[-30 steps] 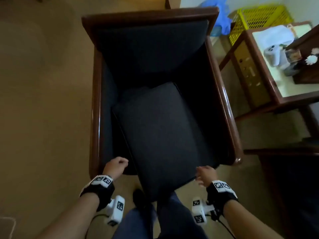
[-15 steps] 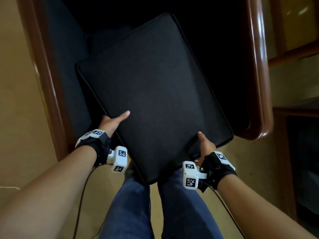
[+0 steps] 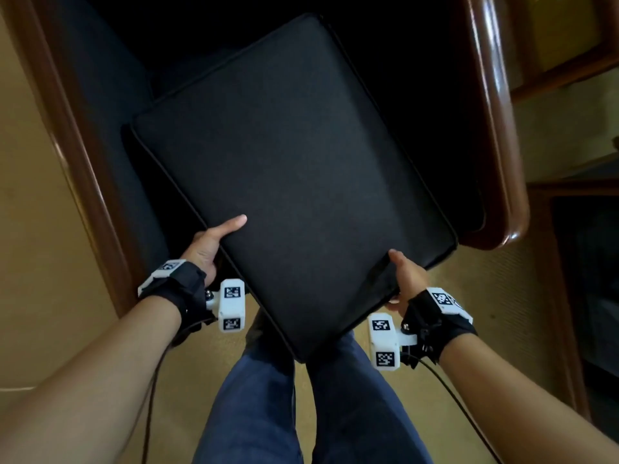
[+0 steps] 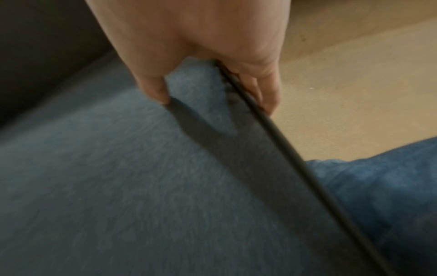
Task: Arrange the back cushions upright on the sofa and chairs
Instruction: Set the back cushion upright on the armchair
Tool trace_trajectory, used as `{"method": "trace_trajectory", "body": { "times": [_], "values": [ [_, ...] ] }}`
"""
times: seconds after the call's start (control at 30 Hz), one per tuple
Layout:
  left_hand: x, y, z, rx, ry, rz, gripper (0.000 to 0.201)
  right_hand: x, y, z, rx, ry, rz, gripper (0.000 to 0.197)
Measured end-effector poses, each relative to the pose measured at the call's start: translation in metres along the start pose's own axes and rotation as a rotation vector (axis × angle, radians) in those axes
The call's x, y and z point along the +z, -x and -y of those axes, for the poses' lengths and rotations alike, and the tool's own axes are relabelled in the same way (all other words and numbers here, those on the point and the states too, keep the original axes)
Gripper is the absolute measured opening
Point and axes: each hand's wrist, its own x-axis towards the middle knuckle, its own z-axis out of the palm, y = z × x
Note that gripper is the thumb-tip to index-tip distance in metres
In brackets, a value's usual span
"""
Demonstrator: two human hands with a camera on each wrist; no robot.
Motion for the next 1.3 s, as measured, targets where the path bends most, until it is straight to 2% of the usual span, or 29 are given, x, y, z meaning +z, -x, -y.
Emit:
{"method": "trace_trajectory", "body": {
  "times": [0.07,0.1,0.2,0.3,0.37,0.43,0.47,0.53,0.63,0.67,0.7,0.8,0.9,0.97,1.03,1.1,1.17,1.23,1.3],
  "values": [
    [0.008,0.021,-0.006,0.026,-0.003,0.012,0.093,-0.007,0.018,0.005,-0.056,0.065,-0.007,0.049],
    [0.013,0.032,-0.01,0.043,-0.004,0.002,0.095,-0.009,0.029,0.006,-0.101,0.099,-0.018,0.048],
    [0.029,0.067,-0.028,0.113,-0.049,-0.042,0.1,-0.014,0.071,0.014,-0.274,0.29,-0.052,0.061],
    [0.049,0.102,-0.053,0.199,-0.152,-0.027,0.095,-0.014,0.125,0.027,-0.444,0.454,0.02,0.056],
    [0.064,0.121,-0.07,0.25,-0.205,0.032,0.07,-0.01,0.159,0.038,-0.574,0.544,0.1,0.059],
    [0.081,0.136,-0.084,0.315,-0.274,0.077,0.04,-0.005,0.187,0.047,-0.741,0.654,0.122,0.072],
    [0.089,0.145,-0.091,0.343,-0.305,0.1,0.033,-0.002,0.2,0.05,-0.814,0.7,0.119,0.082],
    [0.103,0.155,-0.103,0.385,-0.344,0.151,0.041,0.003,0.221,0.055,-0.888,0.789,0.074,0.104],
    [0.123,0.164,-0.12,0.418,-0.41,0.23,0.084,0.008,0.24,0.059,-0.934,0.954,-0.146,0.131],
    [0.129,0.168,-0.125,0.429,-0.436,0.243,0.094,0.008,0.241,0.062,-0.933,0.984,-0.229,0.135],
    [0.134,0.17,-0.13,0.447,-0.466,0.262,0.095,0.009,0.242,0.064,-0.918,0.999,-0.288,0.136],
    [0.136,0.17,-0.139,0.489,-0.61,0.272,0.094,0.007,0.24,0.072,-0.889,1.019,-0.344,0.132],
    [0.129,0.168,-0.151,0.628,-0.951,0.152,0.085,0.0,0.237,0.075,-0.957,1.047,-0.341,0.121],
    [0.122,0.169,-0.161,0.813,-1.184,0.04,0.08,-0.009,0.235,0.077,-1.008,1.055,-0.323,0.112],
    [0.122,0.177,-0.175,1.029,-1.394,-0.02,0.09,-0.018,0.233,0.079,-1.037,1.064,-0.294,0.105],
    [0.13,0.181,-0.189,1.221,-1.652,-0.038,0.105,-0.027,0.233,0.083,-1.07,1.082,-0.267,0.1],
    [0.142,0.18,-0.201,1.355,-1.96,-0.033,0.115,-0.041,0.232,0.087,-1.099,1.111,-0.237,0.096],
    [0.156,0.177,-0.207,1.438,-2.241,-0.021,0.119,-0.059,0.23,0.089,-1.126,1.166,-0.201,0.092],
    [0.168,0.174,-0.207,1.474,-2.404,0.011,0.113,-0.08,0.224,0.091,-1.153,1.208,-0.149,0.087]
  ]
}}
